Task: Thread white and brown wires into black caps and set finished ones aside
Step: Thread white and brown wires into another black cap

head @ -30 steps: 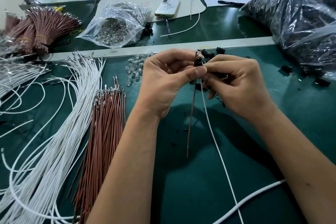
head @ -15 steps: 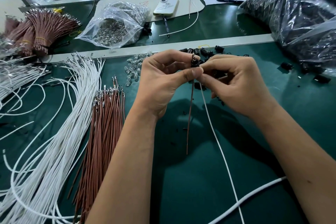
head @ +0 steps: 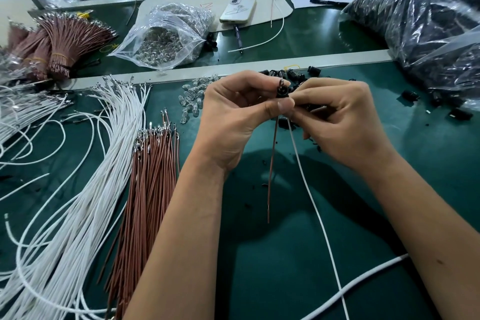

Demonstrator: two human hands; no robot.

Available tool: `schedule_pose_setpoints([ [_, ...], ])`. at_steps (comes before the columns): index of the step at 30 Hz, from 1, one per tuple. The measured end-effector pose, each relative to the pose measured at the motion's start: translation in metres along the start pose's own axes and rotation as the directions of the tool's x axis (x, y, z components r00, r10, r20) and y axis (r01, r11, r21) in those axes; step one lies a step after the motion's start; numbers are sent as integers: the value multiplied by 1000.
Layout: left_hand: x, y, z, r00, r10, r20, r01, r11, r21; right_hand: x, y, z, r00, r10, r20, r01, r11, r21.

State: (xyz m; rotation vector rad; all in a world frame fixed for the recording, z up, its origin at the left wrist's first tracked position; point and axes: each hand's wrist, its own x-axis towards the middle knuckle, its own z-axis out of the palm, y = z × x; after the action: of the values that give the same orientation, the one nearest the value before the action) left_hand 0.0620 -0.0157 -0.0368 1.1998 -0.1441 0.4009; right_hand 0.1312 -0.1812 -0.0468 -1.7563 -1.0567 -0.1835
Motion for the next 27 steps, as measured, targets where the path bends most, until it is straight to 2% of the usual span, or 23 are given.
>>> schedule_pose_setpoints([
  [9,-1,1,-2,999,36,32,-35,998,-44,1,-3,3,995,-39,-90,30,995,-93],
  [17,-2,0,-2,995,39,89,-43,998,38,0,-5,4,989,-70,-131,61,995,-76],
  [27,0,-1,-6,999,4,43,-10,991,134,0,-6,2,983,-107,-151,88,988,-130],
])
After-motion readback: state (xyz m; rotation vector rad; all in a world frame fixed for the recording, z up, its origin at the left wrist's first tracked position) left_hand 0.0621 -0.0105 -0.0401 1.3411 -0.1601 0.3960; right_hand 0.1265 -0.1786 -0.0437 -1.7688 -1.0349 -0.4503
